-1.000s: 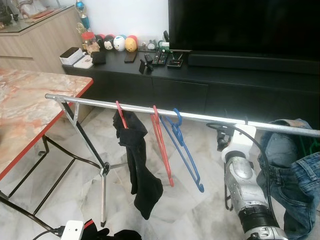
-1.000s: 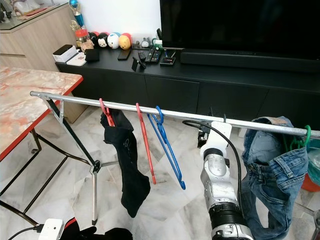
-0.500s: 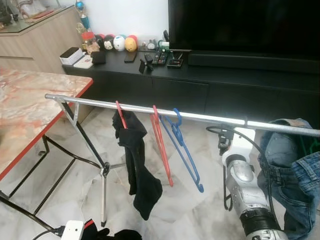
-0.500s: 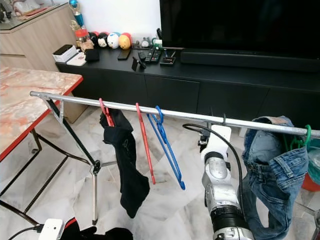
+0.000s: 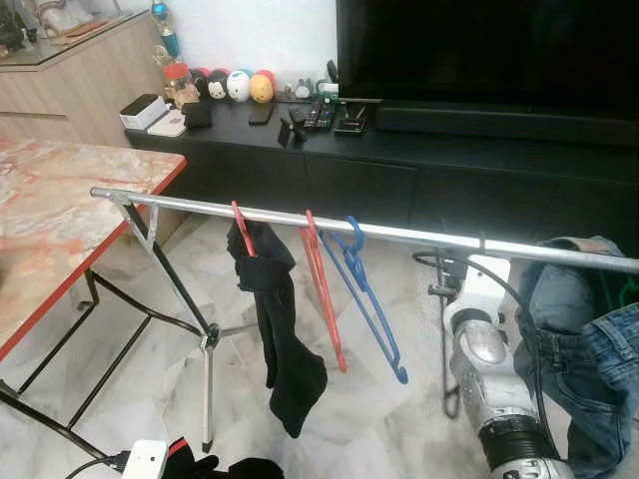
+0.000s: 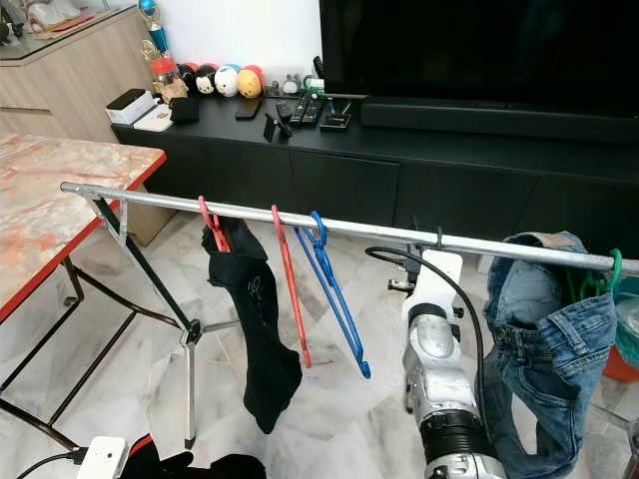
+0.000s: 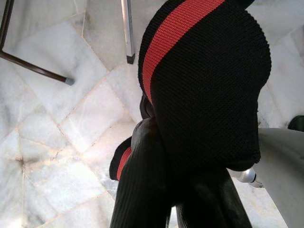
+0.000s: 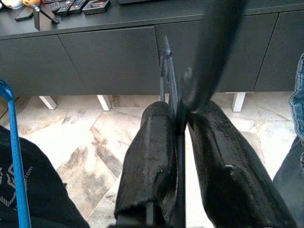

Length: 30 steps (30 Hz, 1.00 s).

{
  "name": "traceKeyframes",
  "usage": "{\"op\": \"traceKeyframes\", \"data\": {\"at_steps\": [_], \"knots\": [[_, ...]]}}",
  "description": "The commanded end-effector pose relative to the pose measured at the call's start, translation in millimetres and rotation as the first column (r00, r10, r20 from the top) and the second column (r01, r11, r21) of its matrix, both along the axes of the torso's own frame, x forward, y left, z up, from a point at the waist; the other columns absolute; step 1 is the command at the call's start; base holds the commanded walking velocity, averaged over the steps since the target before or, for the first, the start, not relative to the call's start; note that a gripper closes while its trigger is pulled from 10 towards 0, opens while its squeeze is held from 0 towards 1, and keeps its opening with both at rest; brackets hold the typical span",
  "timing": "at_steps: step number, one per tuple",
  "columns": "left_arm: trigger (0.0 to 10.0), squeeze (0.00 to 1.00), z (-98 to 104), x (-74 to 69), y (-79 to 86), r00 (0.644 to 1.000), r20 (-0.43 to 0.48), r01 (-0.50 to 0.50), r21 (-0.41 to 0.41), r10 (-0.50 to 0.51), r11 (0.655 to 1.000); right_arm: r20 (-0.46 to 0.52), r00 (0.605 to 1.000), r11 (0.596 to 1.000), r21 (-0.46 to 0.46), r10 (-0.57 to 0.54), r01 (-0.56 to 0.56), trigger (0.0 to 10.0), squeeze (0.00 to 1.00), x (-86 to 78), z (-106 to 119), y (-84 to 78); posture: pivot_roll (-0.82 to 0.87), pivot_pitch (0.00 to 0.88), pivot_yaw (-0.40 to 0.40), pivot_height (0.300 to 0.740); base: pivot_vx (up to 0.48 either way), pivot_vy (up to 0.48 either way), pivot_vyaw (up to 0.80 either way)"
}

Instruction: Hang hanger

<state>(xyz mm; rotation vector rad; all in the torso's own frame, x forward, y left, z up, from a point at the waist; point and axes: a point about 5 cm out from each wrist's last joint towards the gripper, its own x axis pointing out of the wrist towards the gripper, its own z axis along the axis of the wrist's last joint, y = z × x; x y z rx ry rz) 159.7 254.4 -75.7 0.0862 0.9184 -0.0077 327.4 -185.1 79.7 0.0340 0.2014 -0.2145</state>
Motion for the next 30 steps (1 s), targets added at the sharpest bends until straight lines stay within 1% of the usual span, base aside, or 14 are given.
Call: {"op": "traceKeyframes", "data": {"at_steps": [1,17,18,19,20,21,22,25,26,27,28,30], "knots": [[10.0,0.0,1,-3.5,7.2,1.0,-0.02,0.01,0.025,-0.01,1.0,0.007,1.0,1.0,0.012,0.004,-0.004,0.0,0.0,0.0,1,3.2,0.1,0.015,0.128,0.74,0.0,0.0,0.0],[10.0,0.0,1,-3.6,7.1,1.0,-0.02,0.012,0.024,-0.011,1.0,0.017,1.0,1.0,0.005,0.005,-0.005,0.0,0.0,0.2,2,4.1,0.1,0.013,0.127,0.74,0.0,0.0,0.0],[10.0,0.0,1,-3.6,7.1,1.0,-0.019,0.011,0.024,-0.011,1.0,0.038,0.999,1.0,0.002,0.001,-0.001,0.0,0.0,0.6,4,3.8,0.1,0.013,0.127,0.74,0.0,0.0,0.0],[10.0,0.0,1,-3.6,7.1,1.0,-0.019,0.011,0.024,-0.011,1.0,0.038,0.999,1.0,0.002,0.001,-0.001,0.0,0.0,0.6,4,3.8,0.1,0.013,0.127,0.74,0.0,0.0,0.0],[10.0,0.0,1,-3.6,7.1,1.0,-0.02,0.012,0.024,-0.011,1.0,0.071,0.997,1.0,-0.006,-0.005,0.006,0.0,0.0,1.0,9,3.2,0.1,0.013,0.127,0.74,0.0,0.0,0.0],[10.0,0.0,1,-3.6,7.1,1.0,-0.02,0.012,0.024,-0.011,1.0,0.071,0.997,1.0,-0.006,-0.005,0.006,0.0,0.0,1.0,9,3.2,0.1,0.013,0.127,0.74,0.0,0.0,0.0],[10.0,0.0,1,-3.5,7.0,1.0,-0.02,0.013,0.023,-0.012,1.0,0.096,0.995,1.0,-0.003,-0.013,0.014,0.0,0.0,0.9,11,3.0,0.1,0.012,0.127,0.74,0.0,0.0,0.0],[10.0,0.0,1,-3.5,6.9,1.0,-0.02,0.014,0.023,-0.013,1.0,0.126,0.992,1.0,0.001,-0.021,0.021,0.0,0.0,-1.1,13,3.9,0.1,0.012,0.127,0.74,0.0,0.0,0.0],[10.0,0.0,0,-3.6,6.7,1.0,-0.019,0.014,0.02,-0.013,1.0,0.162,0.987,1.0,-0.003,-0.014,0.015,9.4,0.0,-7.4,14,7.8,0.1,0.013,0.125,0.74,0.0,0.0,0.0],[10.0,0.0,0,-3.6,6.7,1.0,-0.019,0.014,0.02,-0.013,1.0,0.162,0.987,1.0,-0.003,-0.014,0.015,9.4,0.0,-7.4,14,7.8,0.1,0.013,0.125,0.74,0.0,0.0,0.0],[10.0,0.0,0,-3.6,6.7,1.0,-0.02,0.014,0.02,-0.013,1.0,0.176,0.984,1.0,0.002,-0.023,0.023,10.0,0.0,-11.1,14,8.6,0.1,0.013,0.125,0.74,0.0,0.0,0.0],[10.0,0.0,0,-3.8,6.6,1.0,-0.021,0.014,0.02,-0.014,1.0,0.187,0.982,0.999,-0.005,-0.031,0.032,10.0,0.0,-16.8,12,9.1,0.09,0.016,0.124,0.74,0.0,0.0,0.0]]}}
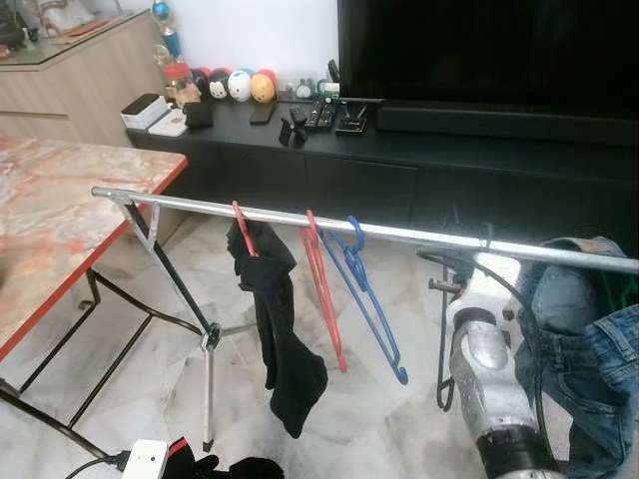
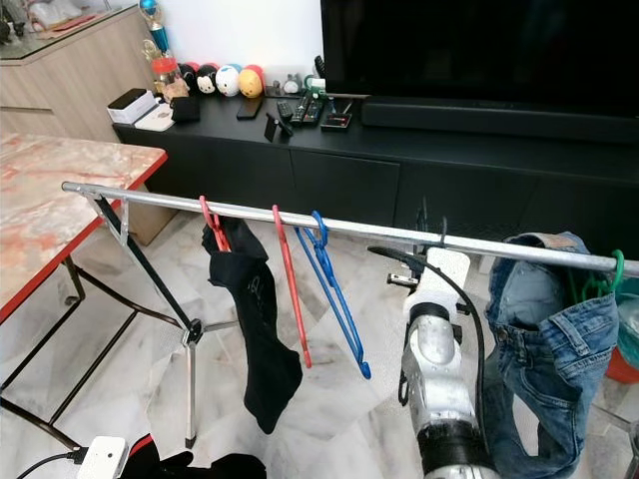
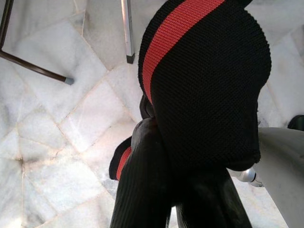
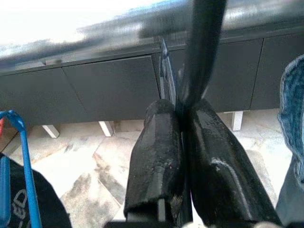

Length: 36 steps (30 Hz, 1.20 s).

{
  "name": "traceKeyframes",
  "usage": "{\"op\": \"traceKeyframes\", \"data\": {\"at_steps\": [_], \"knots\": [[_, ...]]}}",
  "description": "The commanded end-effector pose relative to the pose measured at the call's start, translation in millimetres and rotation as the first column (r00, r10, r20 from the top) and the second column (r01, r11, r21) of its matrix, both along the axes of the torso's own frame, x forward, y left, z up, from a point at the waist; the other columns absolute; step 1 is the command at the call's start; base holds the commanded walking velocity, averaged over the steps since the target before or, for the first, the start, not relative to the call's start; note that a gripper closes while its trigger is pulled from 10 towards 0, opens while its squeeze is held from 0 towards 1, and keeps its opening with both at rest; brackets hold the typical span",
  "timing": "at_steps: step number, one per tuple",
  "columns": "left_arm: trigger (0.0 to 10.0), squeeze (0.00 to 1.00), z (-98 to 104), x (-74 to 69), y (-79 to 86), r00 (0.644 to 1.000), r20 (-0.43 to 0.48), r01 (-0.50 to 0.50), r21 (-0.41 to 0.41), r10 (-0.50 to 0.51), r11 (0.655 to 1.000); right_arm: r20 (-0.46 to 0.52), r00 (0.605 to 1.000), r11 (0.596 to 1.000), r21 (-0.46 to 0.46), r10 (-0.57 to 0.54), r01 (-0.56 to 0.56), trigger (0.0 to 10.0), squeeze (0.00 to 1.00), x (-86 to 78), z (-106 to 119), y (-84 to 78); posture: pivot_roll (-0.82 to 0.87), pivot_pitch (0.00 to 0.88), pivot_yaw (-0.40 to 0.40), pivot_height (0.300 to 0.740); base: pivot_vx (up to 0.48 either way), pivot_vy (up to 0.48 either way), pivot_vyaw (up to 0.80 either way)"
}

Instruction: Hang hanger

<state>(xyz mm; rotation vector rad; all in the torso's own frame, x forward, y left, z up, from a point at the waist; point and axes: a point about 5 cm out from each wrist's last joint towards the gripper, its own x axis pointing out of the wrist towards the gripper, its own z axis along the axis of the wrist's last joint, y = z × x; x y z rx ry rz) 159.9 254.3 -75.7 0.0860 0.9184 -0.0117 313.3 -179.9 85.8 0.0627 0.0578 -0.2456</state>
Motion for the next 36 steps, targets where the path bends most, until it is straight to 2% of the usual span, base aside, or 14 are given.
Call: {"op": "traceKeyframes", "data": {"at_steps": [1,8,10,13,16,19,24,29,36], "knots": [[10.0,0.0,0,-4.0,6.7,1.0,-0.021,0.011,0.022,-0.011,1.0,0.052,0.999,0.999,-0.033,0.004,-0.002,10.0,0.0,-6.3,5,4.3,0.09,0.016,0.124,0.74,0.0,0.0,0.0],[10.0,0.0,0,-4.2,6.6,1.0,-0.022,0.01,0.02,-0.009,1.0,0.087,0.995,0.993,-0.11,0.039,-0.029,10.0,0.0,-31.2,-2,10.0,0.09,0.019,0.119,0.74,0.0,0.0,0.0],[10.0,0.0,0,-4.1,6.4,1.0,-0.021,0.01,0.019,-0.01,1.0,0.071,0.997,0.995,-0.099,0.038,-0.031,10.0,0.0,-41.4,-8,10.4,0.09,0.017,0.118,0.74,0.0,0.0,0.0],[10.0,0.0,0,-4.1,6.3,1.0,-0.02,0.009,0.018,-0.009,1.0,0.031,0.998,0.992,-0.114,0.049,-0.045,10.0,0.0,-55.3,-22,10.1,0.09,0.017,0.118,0.74,0.0,0.0,0.0],[10.0,0.0,0,-3.7,6.1,1.0,-0.021,0.011,0.019,-0.011,1.0,-0.002,0.999,0.993,-0.114,0.04,-0.04,10.0,0.0,-62.4,-33,8.1,0.08,0.016,0.116,0.74,0.0,0.0,0.0],[10.0,0.0,0,-3.6,5.8,1.0,-0.021,0.015,0.019,-0.014,1.0,-0.09,0.996,0.992,-0.123,0.023,-0.034,10.0,0.0,-71.5,-55,5.4,0.08,0.015,0.114,0.74,0.0,0.0,0.0],[10.0,0.0,0,-4.2,5.9,1.0,-0.02,0.01,0.016,-0.01,1.0,-0.137,0.99,0.993,-0.114,0.024,-0.04,10.0,0.0,-74.1,-66,7.3,0.09,0.015,0.113,0.74,0.0,0.0,0.0],[10.0,0.0,0,-5.2,6.0,1.0,-0.02,0.005,0.014,-0.005,1.0,-0.128,0.991,0.993,-0.112,0.029,-0.043,10.0,0.0,-70.1,-65,8.6,0.09,0.019,0.11,0.74,0.0,0.0,0.0],[10.0,0.0,-1,-7.4,5.8,1.0,-0.024,0.0,0.007,0.0,1.0,-0.116,0.993,0.992,-0.118,0.032,-0.045,10.0,0.0,-63.7,-63,7.4,0.09,0.028,0.105,0.74,-0.274,0.0,0.0]]}}
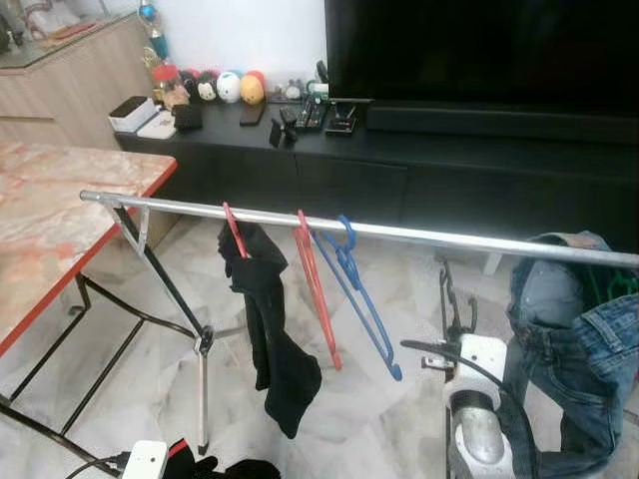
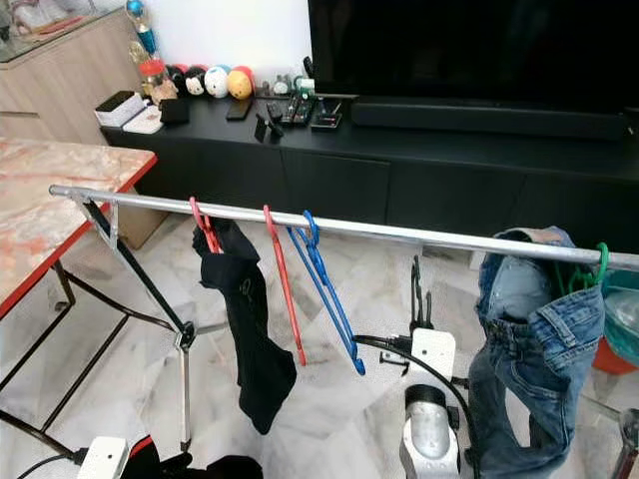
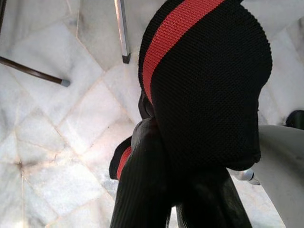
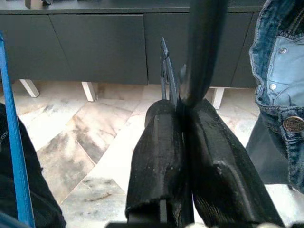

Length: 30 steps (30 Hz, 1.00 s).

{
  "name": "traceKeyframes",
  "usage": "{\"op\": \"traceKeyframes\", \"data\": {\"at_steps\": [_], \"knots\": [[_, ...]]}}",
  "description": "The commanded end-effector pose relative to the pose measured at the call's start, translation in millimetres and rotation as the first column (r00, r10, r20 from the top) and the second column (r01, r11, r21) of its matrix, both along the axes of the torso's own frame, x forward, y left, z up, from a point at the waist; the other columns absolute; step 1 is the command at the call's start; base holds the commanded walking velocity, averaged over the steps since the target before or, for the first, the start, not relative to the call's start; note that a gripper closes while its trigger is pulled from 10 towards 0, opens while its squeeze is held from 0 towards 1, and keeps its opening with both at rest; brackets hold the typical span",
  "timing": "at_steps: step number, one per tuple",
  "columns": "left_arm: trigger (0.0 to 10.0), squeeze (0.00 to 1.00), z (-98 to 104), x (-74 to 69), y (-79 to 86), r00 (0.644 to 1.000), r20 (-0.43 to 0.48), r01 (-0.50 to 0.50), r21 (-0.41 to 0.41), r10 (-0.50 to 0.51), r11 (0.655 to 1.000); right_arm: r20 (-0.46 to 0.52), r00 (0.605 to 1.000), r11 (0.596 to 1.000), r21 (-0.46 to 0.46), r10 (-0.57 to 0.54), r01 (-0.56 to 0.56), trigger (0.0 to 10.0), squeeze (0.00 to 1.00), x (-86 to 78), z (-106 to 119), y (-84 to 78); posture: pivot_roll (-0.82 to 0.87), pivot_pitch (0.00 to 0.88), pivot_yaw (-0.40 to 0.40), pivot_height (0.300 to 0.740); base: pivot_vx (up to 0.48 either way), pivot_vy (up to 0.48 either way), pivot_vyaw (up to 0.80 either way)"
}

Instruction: Hang hanger

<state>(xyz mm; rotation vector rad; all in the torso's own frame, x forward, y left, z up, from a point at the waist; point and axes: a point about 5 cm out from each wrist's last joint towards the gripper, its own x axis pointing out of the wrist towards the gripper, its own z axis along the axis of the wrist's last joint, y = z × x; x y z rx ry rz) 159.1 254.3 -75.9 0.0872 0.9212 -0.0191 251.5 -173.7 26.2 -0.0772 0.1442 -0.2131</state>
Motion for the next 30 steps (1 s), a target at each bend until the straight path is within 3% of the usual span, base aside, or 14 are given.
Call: {"op": "traceKeyframes", "data": {"at_steps": [1,30], "knots": [[10.0,0.0,-1,-6.8,5.7,1.0,-0.022,-0.007,0.01,0.007,1.0,-0.013,1.0,1.0,0.002,0.002,-0.002,10.0,0.0,-1.2,-3,1.3,0.09,0.028,0.105,0.74,-0.311,0.0,0.0],[10.0,0.0,-1,-6.3,4.8,1.0,-0.006,-0.012,-0.001,0.012,1.0,0.007,1.0,1.0,-0.003,0.014,-0.014,10.0,0.0,9.4,1,0.4,0.09,0.0,0.098,0.74,-0.318,0.0,0.0]]}}
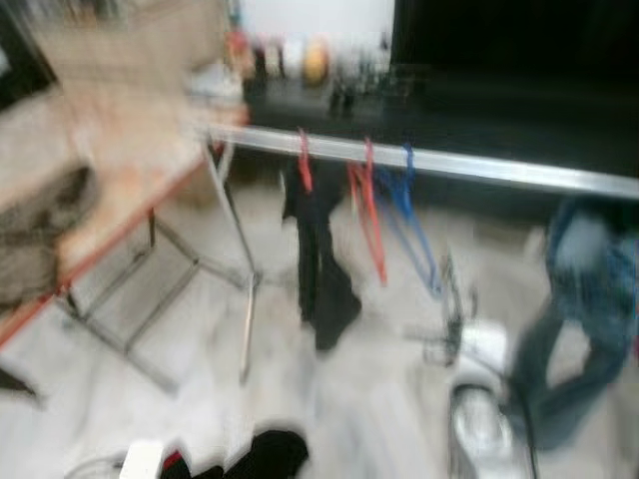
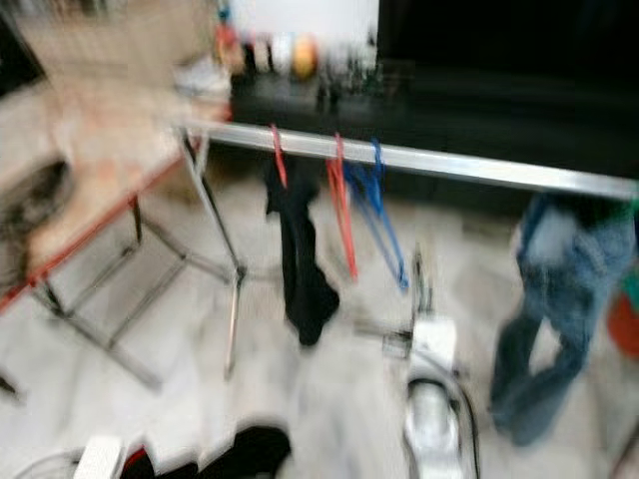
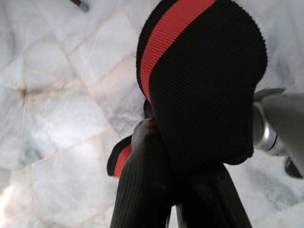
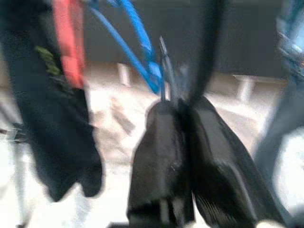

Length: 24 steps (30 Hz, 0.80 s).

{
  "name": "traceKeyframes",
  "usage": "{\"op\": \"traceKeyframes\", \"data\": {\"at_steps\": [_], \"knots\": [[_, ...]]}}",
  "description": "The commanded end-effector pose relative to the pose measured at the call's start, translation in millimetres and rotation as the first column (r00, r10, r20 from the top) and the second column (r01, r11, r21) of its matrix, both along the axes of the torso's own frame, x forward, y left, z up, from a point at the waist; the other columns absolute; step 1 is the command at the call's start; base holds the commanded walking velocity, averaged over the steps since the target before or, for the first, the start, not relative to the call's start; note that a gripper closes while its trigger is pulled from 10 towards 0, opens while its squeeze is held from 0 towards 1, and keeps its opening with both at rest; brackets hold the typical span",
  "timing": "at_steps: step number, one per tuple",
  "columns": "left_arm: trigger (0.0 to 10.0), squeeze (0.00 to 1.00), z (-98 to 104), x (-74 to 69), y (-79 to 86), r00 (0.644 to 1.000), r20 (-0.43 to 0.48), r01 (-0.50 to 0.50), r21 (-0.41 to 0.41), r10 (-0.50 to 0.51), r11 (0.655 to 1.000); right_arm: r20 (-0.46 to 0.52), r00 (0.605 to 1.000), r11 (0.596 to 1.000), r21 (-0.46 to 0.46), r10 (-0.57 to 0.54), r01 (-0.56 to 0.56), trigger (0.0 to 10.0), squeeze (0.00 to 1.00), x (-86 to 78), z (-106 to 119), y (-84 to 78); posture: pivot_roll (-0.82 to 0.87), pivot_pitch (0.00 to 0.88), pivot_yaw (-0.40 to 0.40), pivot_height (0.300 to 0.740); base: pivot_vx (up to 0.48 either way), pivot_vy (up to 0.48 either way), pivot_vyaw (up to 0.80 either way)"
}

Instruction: Hang hanger

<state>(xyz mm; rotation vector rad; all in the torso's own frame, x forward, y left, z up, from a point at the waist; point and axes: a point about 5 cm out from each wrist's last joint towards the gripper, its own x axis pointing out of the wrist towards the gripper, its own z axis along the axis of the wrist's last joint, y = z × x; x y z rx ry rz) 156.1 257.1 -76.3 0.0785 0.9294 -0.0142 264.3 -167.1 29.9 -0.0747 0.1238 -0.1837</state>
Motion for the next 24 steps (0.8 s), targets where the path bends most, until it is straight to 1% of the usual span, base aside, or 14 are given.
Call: {"op": "traceKeyframes", "data": {"at_steps": [1,20,24], "knots": [[10.0,0.0,-0.2,-3.0,1.9,1.0,0.005,-0.003,0.003,0.003,1.0,-0.013,1.0,1.0,-0.007,-0.015,0.015,10.0,0.0,-3.0,-3.2,-6.0,0.09,0.0,0.098,0.74,-0.315,0.0,0.0],[10.0,0.0,0.5,-2.1,1.8,1.0,0.017,-0.009,-0.006,0.009,1.0,-0.012,1.0,1.0,-0.001,-0.013,0.013,10.0,0.0,-0.9,-2.3,-5.8,0.09,0.01,0.101,0.74,-0.312,0.0,0.0],[10.0,0.0,1.5,-0.7,1.8,0.999,0.034,-0.009,-0.009,0.009,1.0,-0.007,1.0,1.0,0.002,-0.01,0.01,10.0,0.0,-0.2,-1.5,-4.0,0.09,0.016,0.103,0.74,-0.3,0.0,0.0]]}}
